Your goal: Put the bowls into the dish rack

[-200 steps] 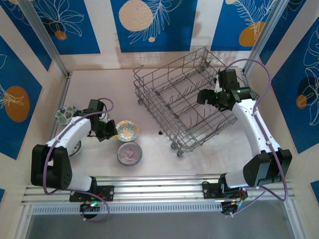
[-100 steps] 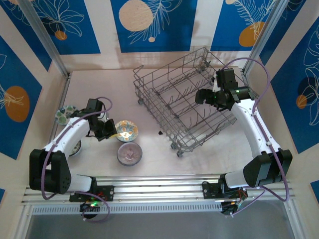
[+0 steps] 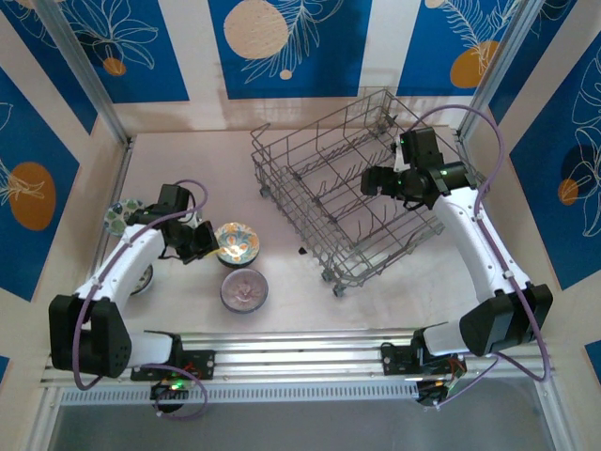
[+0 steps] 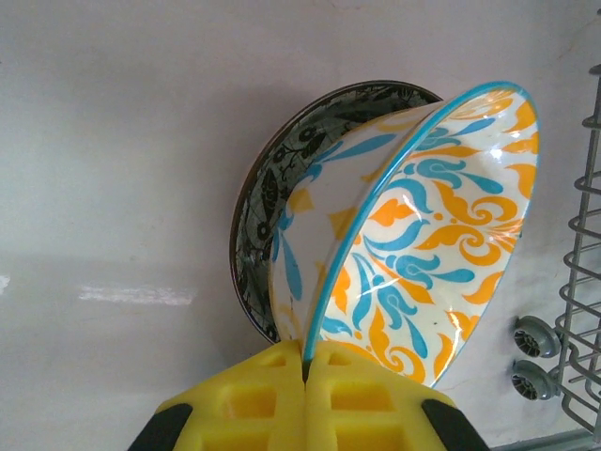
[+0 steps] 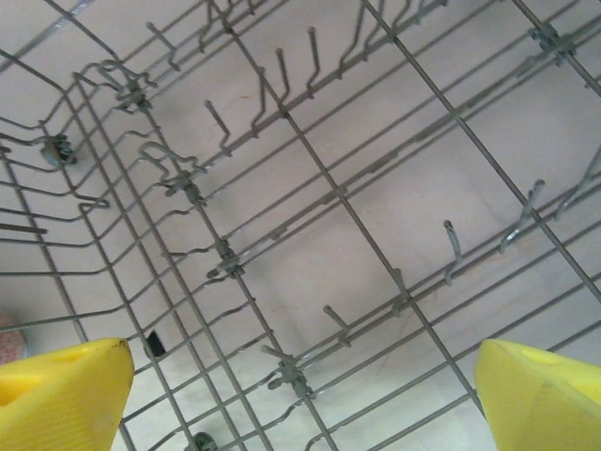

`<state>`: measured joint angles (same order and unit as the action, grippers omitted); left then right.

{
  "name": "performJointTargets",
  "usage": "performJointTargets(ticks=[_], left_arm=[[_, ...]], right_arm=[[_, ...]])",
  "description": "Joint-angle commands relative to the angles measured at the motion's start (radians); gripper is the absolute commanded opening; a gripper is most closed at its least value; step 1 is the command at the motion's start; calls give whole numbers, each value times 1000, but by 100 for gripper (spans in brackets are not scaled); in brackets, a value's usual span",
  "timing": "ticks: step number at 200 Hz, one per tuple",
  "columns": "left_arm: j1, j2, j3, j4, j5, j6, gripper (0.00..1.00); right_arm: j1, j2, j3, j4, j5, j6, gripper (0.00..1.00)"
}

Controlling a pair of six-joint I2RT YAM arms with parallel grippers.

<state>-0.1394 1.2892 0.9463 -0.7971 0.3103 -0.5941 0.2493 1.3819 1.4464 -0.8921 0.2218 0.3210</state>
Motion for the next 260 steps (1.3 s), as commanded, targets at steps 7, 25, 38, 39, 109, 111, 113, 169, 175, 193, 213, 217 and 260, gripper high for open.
performJointTargets(ticks=[7,25,38,39,109,111,113,169,175,193,213,217,260], left_arm=[[8,-45,45,1,35,4,0],[8,-62,59,-2,44,9,0],[10,-72,71,-7,56,16,0],[10,-72,72,-8,57,16,0],[30,-125,159,-32,125,29,0],[32,-127,161,-33,128,30,0],[33,-129,164,-33,130,32,0],[40,-179,255,-74,170,45,0],[41,-184,266,-79,175,45,0],[42,-196,290,-86,191,41,0],[42,-208,311,-93,205,36,0],[41,-210,314,-93,208,36,0],[42,-229,326,-80,240,21,0]], right_arm=[[61,-35,73,-6,-41,-30,91],[119,-26,121,-10,-83,-42,87],[173,-5,166,-22,-90,-48,85],[177,-4,170,-23,-91,-48,85],[412,192,366,-60,-144,-52,76],[419,198,372,-62,-142,-51,75],[427,204,379,-65,-141,-51,75],[554,338,502,-81,-153,-27,70],[559,347,509,-78,-156,-22,70],[568,370,515,-69,-175,-7,68],[570,391,520,-70,-177,7,65],[571,394,522,-70,-178,10,64],[570,417,529,-56,-207,36,59]])
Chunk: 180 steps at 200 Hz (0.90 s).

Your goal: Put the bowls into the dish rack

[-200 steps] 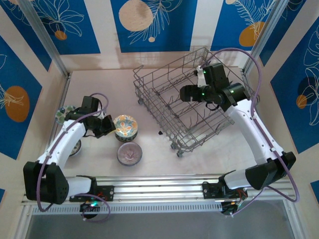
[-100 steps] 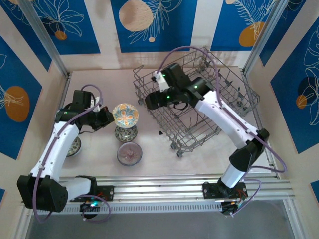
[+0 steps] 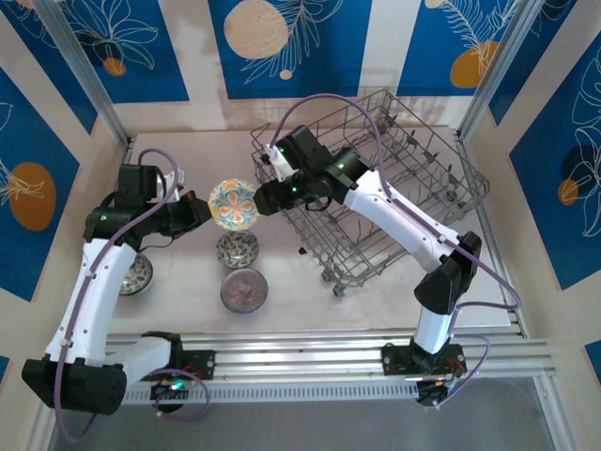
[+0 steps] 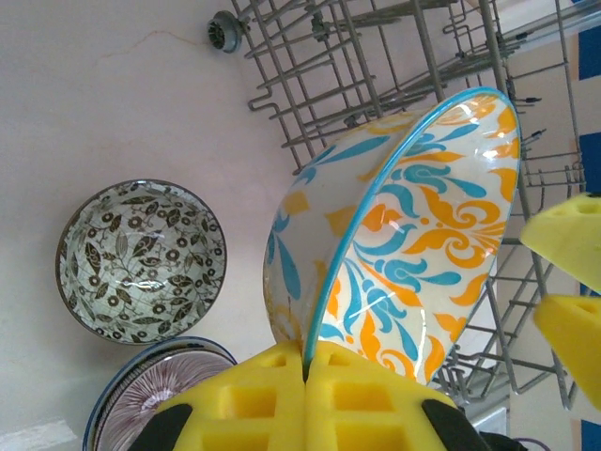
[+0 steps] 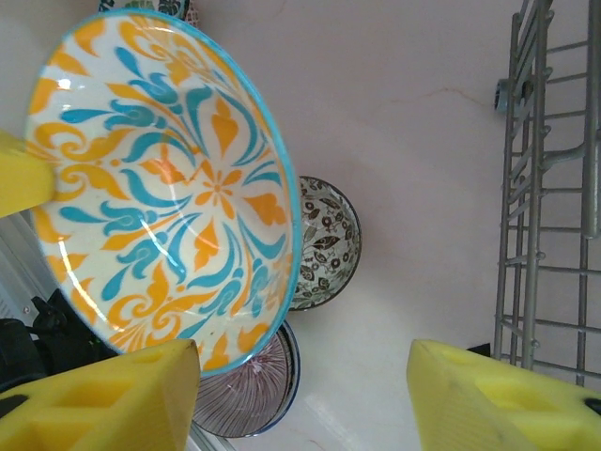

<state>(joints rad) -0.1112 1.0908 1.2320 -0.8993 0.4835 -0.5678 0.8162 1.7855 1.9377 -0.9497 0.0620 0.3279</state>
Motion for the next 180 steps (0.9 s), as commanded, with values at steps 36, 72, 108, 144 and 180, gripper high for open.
performJointTargets(ticks=[36,72,108,144,180], left_arm=[[13,-40,23,57,96,-32,0],[13,-45,14,66,95,-35,0],[15,-49,-6,85,106,-44,0],[12,-53,-31,85,114,-37,0],[10,-64,-59,109,135,-51,1]], right_arm=[[1,34,37,27,-94,49,51],[1,43,35,43,-107,69,42],[0,45,32,60,-107,90,30],[0,39,35,78,-90,116,17],[4,36,53,62,-59,124,1]])
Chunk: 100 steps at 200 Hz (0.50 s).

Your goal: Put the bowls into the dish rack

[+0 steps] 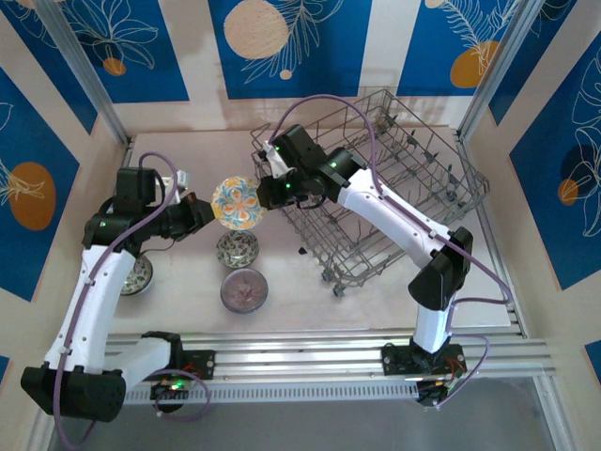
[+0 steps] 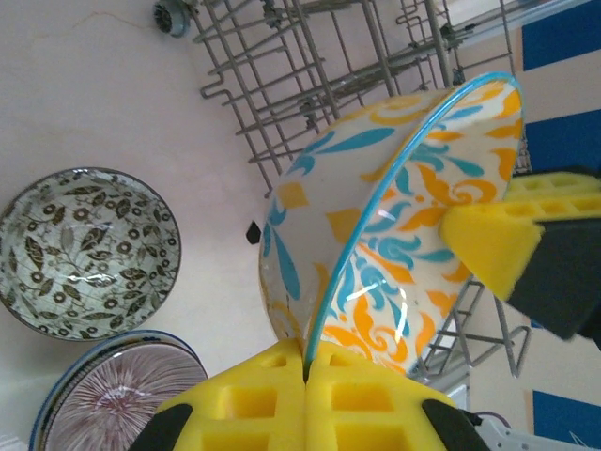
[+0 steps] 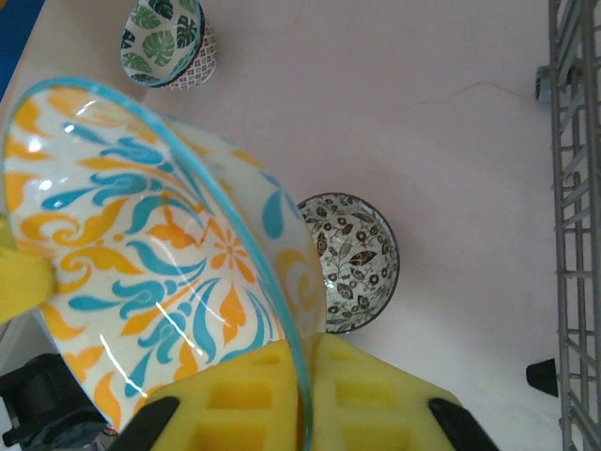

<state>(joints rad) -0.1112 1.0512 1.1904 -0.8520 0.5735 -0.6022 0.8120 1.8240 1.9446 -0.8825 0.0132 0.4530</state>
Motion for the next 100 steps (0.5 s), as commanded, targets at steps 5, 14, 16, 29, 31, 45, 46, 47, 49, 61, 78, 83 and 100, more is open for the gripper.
performJointTargets(ticks=[5,14,16,29,31,45,46,47,49,61,78,83,100], left_arm=[[10,-26,-22,70,52,-23,3],[9,-29,-29,86,66,-35,8],[7,-29,-30,88,69,-37,9],[5,-33,-28,94,74,-45,21],[5,-35,-27,94,74,-45,23],[6,-39,-13,82,57,-30,42],[6,-39,-12,80,55,-29,44],[7,-40,-9,78,52,-26,45],[6,-39,-4,72,47,-22,48],[8,-37,24,37,3,6,56],[8,-31,46,38,-11,9,67],[8,-30,50,44,-11,5,69],[13,-26,70,47,-29,2,78]], right_arm=[[11,-3,49,-8,-5,-1,1],[14,-4,56,-14,12,0,0],[16,-5,57,-17,16,0,0],[23,-10,66,-23,41,-1,0],[24,-11,66,-24,46,-1,0],[29,-16,79,-30,75,0,0],[29,-16,80,-31,78,0,0],[29,-16,81,-31,81,0,0],[29,-16,83,-33,86,0,0],[28,-19,99,-40,119,-3,0],[28,-17,133,-52,163,-18,0],[25,-14,149,-57,175,-22,0],[15,3,215,-83,203,-36,0]])
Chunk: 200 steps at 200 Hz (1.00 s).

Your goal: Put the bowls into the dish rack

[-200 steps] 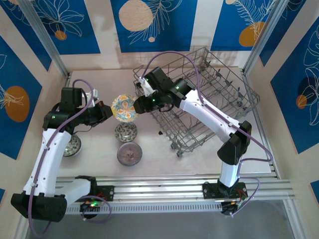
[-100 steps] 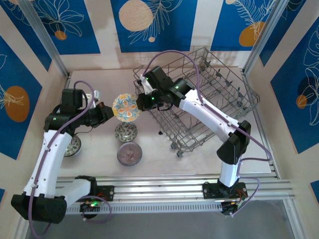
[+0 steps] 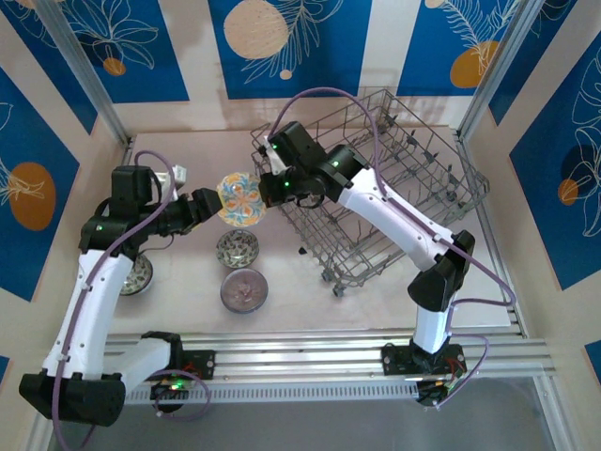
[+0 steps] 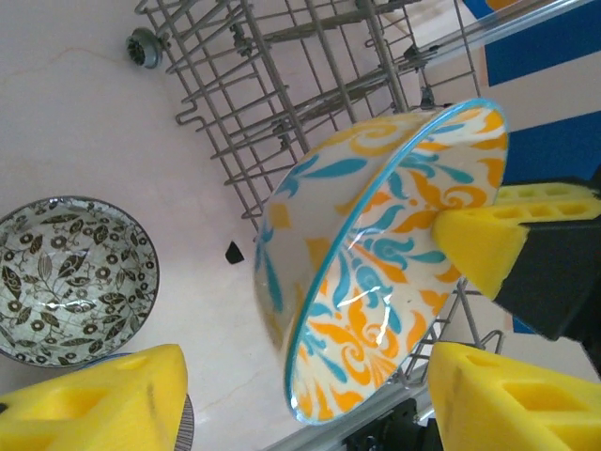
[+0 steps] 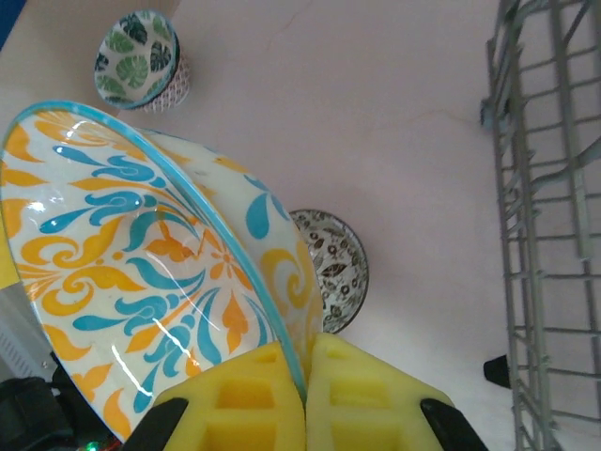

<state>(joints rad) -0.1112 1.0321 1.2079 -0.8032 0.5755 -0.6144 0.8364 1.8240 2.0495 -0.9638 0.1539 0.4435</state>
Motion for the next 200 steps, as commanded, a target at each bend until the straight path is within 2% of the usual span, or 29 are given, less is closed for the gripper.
performJointTargets(ticks=[1,32,63,93,106,148,164,200], left_arm=[[13,-6,55,-2,-33,14,78],[23,4,93,-20,-96,35,89],[33,39,81,-33,-119,61,90],[38,65,3,-7,-112,60,91],[38,66,-39,18,-111,52,91],[37,109,-134,97,-67,34,91],[38,137,-144,112,-76,42,91],[38,232,-103,126,-66,95,91]], right_arm=[[-10,4,114,-3,63,-27,0],[-31,22,242,-47,158,-77,0],[-113,-23,266,-64,309,-151,0],[-270,-141,126,-42,456,-212,0],[-342,-208,1,23,500,-247,0],[-619,-391,-379,304,527,-398,0],[-688,-414,-468,399,541,-454,0],[-799,-377,-544,524,555,-504,0]])
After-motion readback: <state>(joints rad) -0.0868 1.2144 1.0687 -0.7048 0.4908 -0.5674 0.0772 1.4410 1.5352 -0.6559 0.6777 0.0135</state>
